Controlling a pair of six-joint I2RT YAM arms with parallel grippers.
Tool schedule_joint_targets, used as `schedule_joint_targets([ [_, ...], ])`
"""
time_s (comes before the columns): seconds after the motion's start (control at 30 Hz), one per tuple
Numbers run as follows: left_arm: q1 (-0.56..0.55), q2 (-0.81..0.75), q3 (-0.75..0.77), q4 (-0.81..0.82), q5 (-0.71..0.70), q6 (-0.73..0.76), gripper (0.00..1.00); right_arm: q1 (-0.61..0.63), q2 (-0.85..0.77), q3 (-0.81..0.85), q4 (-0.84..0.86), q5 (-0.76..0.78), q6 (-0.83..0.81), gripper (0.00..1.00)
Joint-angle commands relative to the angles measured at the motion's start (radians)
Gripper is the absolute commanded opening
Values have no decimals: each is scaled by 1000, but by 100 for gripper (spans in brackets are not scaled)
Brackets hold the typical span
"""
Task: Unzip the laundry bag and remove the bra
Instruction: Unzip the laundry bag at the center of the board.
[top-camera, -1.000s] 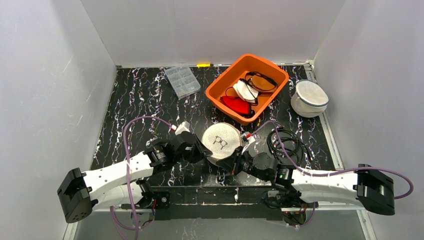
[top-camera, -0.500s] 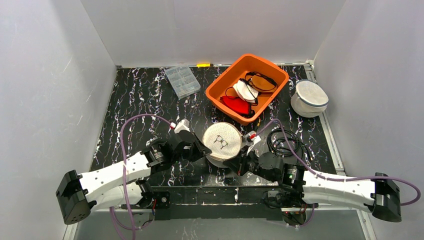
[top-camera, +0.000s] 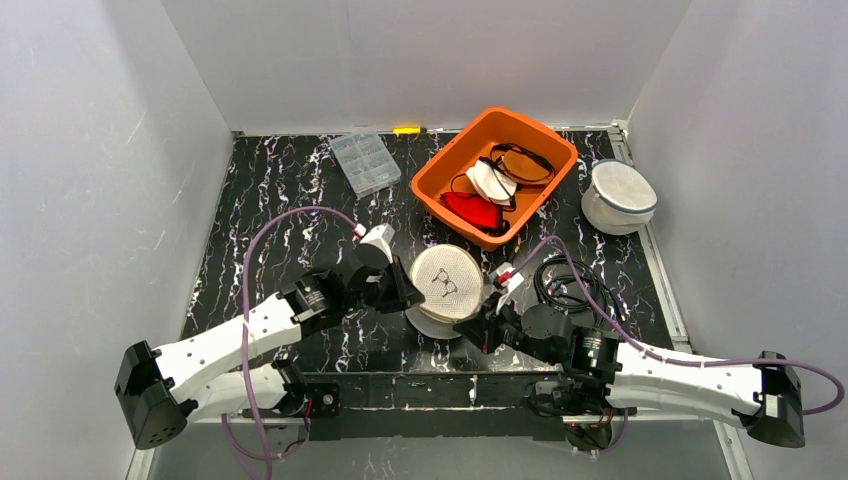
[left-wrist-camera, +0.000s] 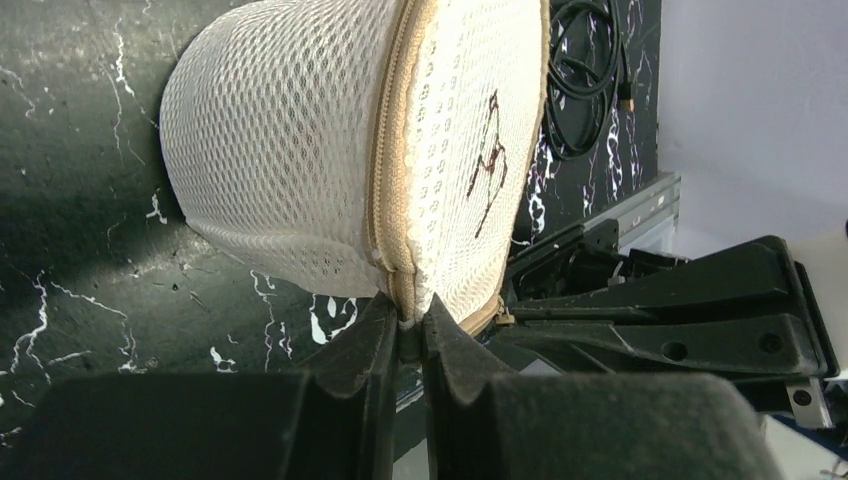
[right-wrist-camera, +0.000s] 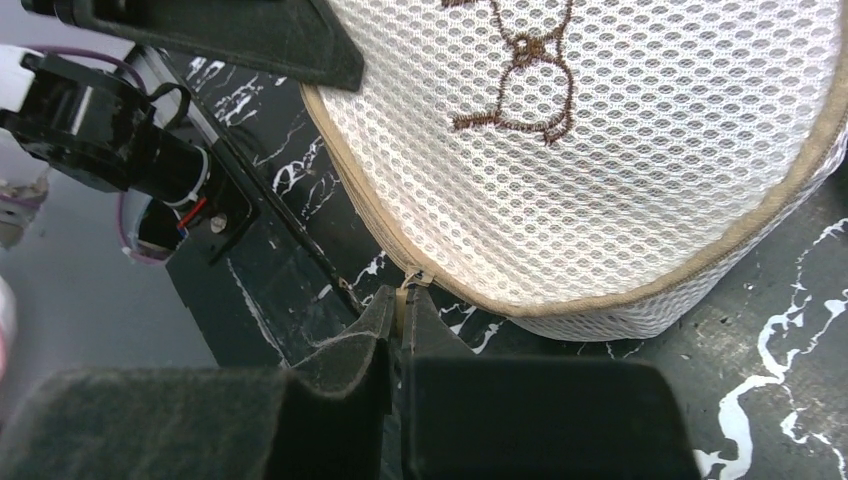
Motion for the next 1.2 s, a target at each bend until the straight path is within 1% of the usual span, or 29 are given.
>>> schedule_joint_targets([
  [0.0,47,0,39,-21,112,197,0,1,12,71,-51,2,-80,1],
  [0.1,69,2,38,17,132,260,0,2,54,84,-59,-11,-78,1],
  [0.23,123,57,61,14,208,284,0,2,89,45,59,-28,-44,1],
  [0.37,128,95,59,7,227,275,0,2,118,22,137,-35,-10,1],
  [0.4,128,87,49,16,233,266,4,2,126,20,152,-38,-2,1],
  [0.47,128,55,28,29,235,248,27,1,136,18,174,-47,11,1],
  [0.5,129,33,17,30,226,239,37,2,139,15,183,-49,19,1],
  [0.53,129,11,8,22,218,224,47,2,139,12,193,-50,29,1],
  [0.57,128,-16,-2,6,207,208,54,2,137,6,209,-52,41,1],
  [0.63,127,-72,-26,-13,193,166,63,3,133,-7,237,-54,63,1],
  [0.7,124,-136,-63,-18,178,111,77,4,133,-15,263,-57,84,1],
  [0.73,120,-171,-84,-18,167,76,80,3,135,-16,277,-59,92,1],
  [0.83,72,-257,-141,-14,110,-28,83,4,161,-11,317,-72,107,1],
  [0.97,0,-271,-181,38,35,-119,84,3,224,7,373,-86,113,1],
  [1.0,-9,-256,-186,61,33,-130,83,4,243,12,390,-92,116,1],
  [1.17,-30,-171,-175,126,8,-170,72,5,324,36,479,-109,124,1],
])
